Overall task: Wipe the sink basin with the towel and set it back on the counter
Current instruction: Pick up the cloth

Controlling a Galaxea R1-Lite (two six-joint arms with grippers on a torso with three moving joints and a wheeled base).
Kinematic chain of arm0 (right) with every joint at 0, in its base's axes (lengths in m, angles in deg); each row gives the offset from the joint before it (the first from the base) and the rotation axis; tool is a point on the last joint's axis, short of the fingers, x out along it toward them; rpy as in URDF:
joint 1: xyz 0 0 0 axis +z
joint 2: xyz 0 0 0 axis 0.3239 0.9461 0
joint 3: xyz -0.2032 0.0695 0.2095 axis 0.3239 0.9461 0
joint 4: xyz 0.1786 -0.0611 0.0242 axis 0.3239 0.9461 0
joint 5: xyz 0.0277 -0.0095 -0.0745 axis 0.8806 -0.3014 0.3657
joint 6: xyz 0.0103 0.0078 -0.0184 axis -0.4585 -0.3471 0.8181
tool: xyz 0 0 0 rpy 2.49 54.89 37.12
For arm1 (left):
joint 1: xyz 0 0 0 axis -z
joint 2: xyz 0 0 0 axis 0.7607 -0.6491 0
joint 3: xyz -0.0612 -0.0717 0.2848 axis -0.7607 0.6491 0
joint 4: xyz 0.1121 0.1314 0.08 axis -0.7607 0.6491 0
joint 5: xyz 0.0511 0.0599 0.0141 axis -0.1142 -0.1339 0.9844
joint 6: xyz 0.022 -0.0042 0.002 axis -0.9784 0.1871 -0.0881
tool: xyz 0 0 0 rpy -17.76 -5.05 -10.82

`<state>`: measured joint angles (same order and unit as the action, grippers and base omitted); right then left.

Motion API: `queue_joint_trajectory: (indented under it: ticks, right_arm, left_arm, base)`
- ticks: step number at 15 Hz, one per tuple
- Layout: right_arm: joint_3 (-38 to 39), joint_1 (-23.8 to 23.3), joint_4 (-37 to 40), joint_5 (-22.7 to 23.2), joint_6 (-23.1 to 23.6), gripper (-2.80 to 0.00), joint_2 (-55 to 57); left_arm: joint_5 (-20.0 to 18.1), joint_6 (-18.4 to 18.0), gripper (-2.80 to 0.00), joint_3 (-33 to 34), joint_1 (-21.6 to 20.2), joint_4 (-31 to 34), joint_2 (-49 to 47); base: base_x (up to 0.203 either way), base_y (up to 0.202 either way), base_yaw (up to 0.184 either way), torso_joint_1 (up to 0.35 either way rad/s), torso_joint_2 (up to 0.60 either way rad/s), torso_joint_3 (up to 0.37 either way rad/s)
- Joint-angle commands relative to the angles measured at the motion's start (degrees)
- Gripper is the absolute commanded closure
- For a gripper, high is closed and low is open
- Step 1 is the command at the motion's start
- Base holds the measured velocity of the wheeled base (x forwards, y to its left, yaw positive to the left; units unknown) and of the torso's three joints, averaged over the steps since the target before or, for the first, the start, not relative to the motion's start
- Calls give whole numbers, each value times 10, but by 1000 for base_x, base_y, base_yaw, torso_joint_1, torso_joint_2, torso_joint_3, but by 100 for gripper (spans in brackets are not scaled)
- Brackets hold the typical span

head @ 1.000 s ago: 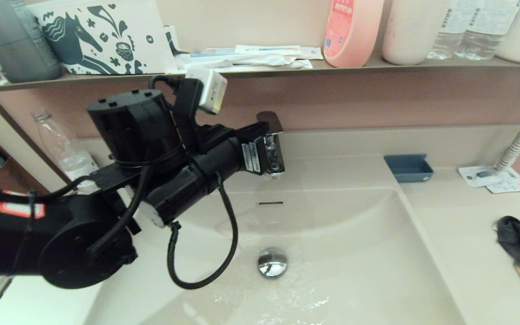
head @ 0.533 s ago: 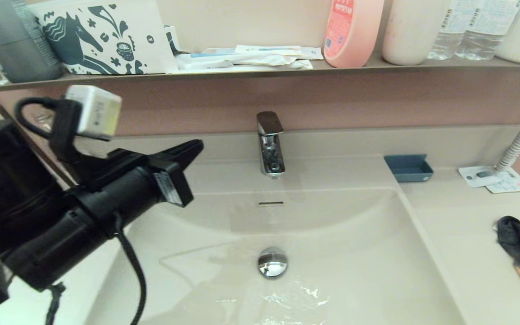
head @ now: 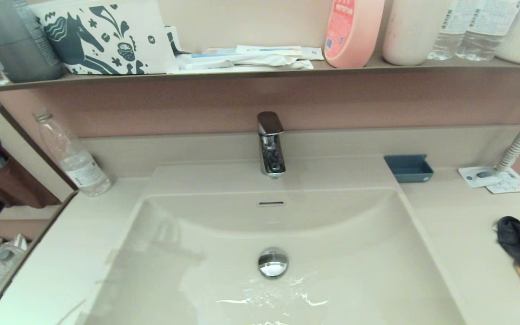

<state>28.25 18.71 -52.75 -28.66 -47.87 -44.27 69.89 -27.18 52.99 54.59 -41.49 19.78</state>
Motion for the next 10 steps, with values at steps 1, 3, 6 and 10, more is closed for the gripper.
queue_joint_trajectory:
  ticks: [1,3,6,10]
  right_arm:
    - [0,0,0,0,0,0,0]
    - [0,0,0,0,0,0,0]
    - [0,0,0,0,0,0,0]
    - [0,0,0,0,0,0,0]
  left_arm:
    - [3,1,0,47,-31,3,117]
    - [7,-1,0,69,-46,50,194]
    - [2,-2,0,84,-58,183,316]
    - [-38,4,0,100,-62,341,420]
  base:
    - [0,0,0,0,0,0]
    - [0,0,0,0,0,0]
    - [0,0,0,0,0,0]
    - [0,0,0,0,0,0]
